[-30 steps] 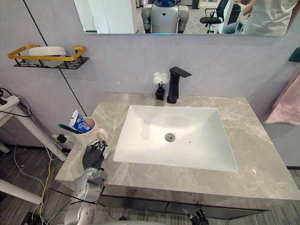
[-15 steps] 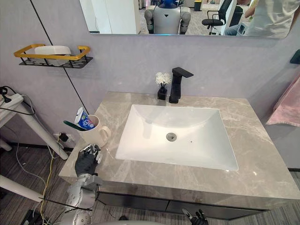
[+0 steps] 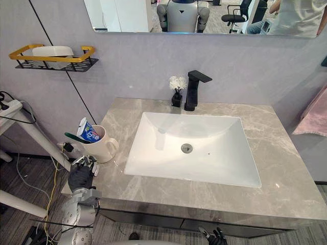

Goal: Organize washtable

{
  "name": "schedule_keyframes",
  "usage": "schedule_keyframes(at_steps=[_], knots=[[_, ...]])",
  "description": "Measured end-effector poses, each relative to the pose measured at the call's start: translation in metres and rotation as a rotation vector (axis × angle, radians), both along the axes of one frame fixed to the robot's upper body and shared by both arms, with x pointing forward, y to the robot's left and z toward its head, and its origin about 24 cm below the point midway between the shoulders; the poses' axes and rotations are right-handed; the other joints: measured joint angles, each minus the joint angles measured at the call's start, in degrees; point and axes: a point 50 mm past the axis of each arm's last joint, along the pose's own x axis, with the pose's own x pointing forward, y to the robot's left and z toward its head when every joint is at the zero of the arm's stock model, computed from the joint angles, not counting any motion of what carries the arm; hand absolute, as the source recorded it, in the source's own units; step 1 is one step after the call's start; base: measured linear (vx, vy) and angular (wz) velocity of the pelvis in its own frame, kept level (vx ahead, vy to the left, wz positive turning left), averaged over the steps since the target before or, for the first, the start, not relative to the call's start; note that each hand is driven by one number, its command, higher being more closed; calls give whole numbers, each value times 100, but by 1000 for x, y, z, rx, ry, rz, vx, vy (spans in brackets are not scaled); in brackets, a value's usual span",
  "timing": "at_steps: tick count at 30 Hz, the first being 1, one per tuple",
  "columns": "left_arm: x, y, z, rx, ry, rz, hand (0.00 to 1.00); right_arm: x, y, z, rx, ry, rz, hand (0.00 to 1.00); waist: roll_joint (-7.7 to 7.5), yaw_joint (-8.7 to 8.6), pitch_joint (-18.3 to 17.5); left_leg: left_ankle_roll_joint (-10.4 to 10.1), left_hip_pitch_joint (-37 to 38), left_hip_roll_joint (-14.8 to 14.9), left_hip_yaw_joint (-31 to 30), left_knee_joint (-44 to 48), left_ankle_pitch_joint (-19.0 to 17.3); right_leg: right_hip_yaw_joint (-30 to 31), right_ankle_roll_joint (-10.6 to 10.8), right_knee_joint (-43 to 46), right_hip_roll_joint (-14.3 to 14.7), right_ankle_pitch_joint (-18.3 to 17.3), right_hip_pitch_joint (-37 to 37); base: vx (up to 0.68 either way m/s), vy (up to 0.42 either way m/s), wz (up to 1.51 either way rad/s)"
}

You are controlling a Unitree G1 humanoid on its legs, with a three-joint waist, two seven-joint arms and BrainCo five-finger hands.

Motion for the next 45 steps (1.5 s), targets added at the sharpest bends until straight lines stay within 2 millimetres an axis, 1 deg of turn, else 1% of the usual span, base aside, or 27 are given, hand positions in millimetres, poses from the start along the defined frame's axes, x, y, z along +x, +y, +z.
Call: schedule_keyframes(at_steps=[8,19,21,24,27,30,37,45], knots=[[-2,8,0,46,11,29,100,-1,-3,0,-6,1,-16,0,14,-1,7,2,8,2,10,0,-3,13,0,-1,2,0,-2,0,0,0],[-1,5,0,43,10,19,100,-2,-5,0,-12,2,-18,0,22,-9,23,-11,7,3,60,0,7,76,-11,-11,3,7,-33,0,0,-2],[1,1,-1,36,15,0,100,-2,-5,0,-11,3,-16,0,21,-11,21,-15,7,9,91,0,1,148,-14,-13,3,12,-52,-3,0,-8],[10,-5,-4,25,22,-13,100,-2,-5,0,-11,3,-15,0,18,-9,20,-22,4,22,152,-1,-2,182,-4,-13,6,28,-95,-19,-6,-10],[20,-10,-2,28,7,-46,100,-1,-4,0,-9,3,-11,0,-16,-14,16,-12,12,21,167,-1,6,200,-3,-22,3,35,-94,-6,-2,-2],[26,-10,-3,46,13,-70,100,1,-2,0,-5,-1,3,0,-31,-22,6,-12,20,22,166,-1,8,201,-3,-29,3,34,-88,0,0,0],[34,-6,-5,100,29,-85,100,2,-1,0,-5,-1,7,0,-12,-22,-17,-13,20,18,170,-1,7,210,-4,-81,2,33,-82,0,0,0],[34,5,-7,138,46,-58,100,6,-2,1,-7,-11,10,0,-25,-72,-65,-39,34,17,191,-1,-15,282,-4,-118,3,33,-76,3,-3,-1]])
